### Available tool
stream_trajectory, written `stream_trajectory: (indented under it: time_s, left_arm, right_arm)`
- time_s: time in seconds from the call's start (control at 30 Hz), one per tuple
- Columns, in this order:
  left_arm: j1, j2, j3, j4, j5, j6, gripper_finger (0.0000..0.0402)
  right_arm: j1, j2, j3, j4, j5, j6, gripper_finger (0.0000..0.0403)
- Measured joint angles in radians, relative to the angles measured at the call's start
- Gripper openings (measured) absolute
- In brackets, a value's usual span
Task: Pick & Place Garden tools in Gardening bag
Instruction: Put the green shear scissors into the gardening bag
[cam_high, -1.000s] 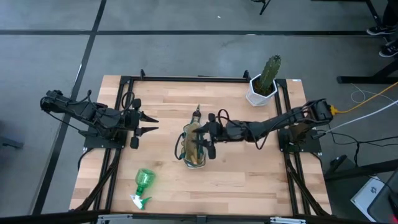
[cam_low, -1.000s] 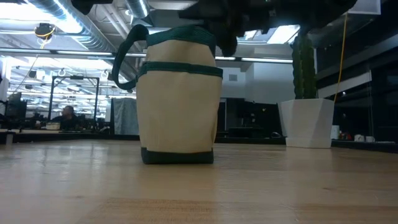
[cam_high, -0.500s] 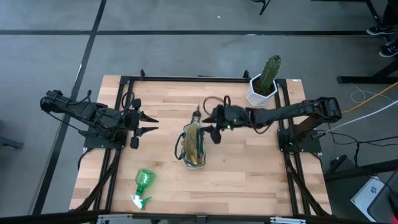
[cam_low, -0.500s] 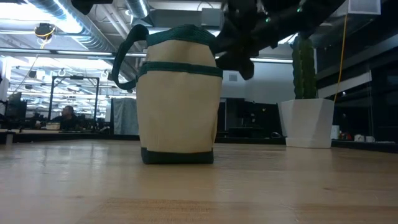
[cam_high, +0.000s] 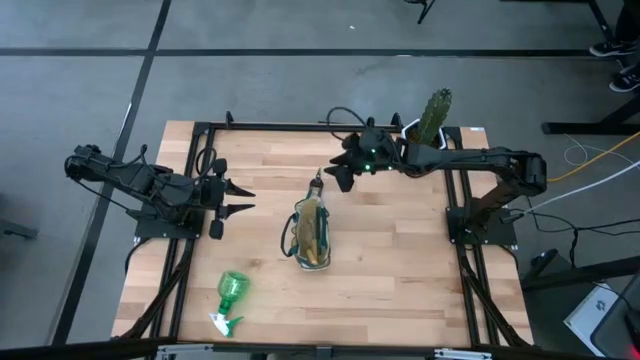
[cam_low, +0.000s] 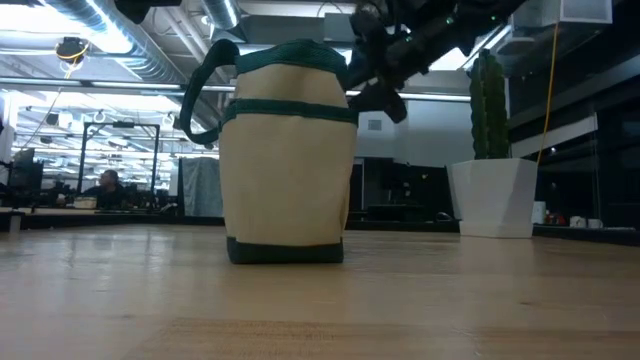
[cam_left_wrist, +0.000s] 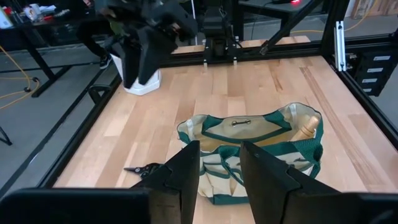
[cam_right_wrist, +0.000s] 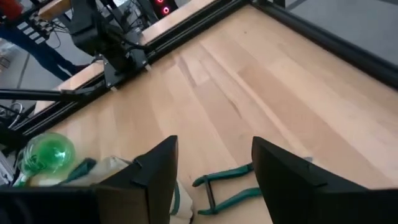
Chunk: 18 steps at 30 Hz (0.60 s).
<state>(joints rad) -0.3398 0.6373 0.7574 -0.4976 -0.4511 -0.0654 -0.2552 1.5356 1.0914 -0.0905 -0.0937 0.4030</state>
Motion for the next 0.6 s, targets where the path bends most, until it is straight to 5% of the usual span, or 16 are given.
stream_trajectory:
  time_s: [0.6]
  left_arm:
    - [0.000,0.000,0.000,0.000,0.000,0.000,0.0111]
  right_arm:
    - [-0.063,0.191,0.274,-0.252,-0.137,-0.066,0.0207]
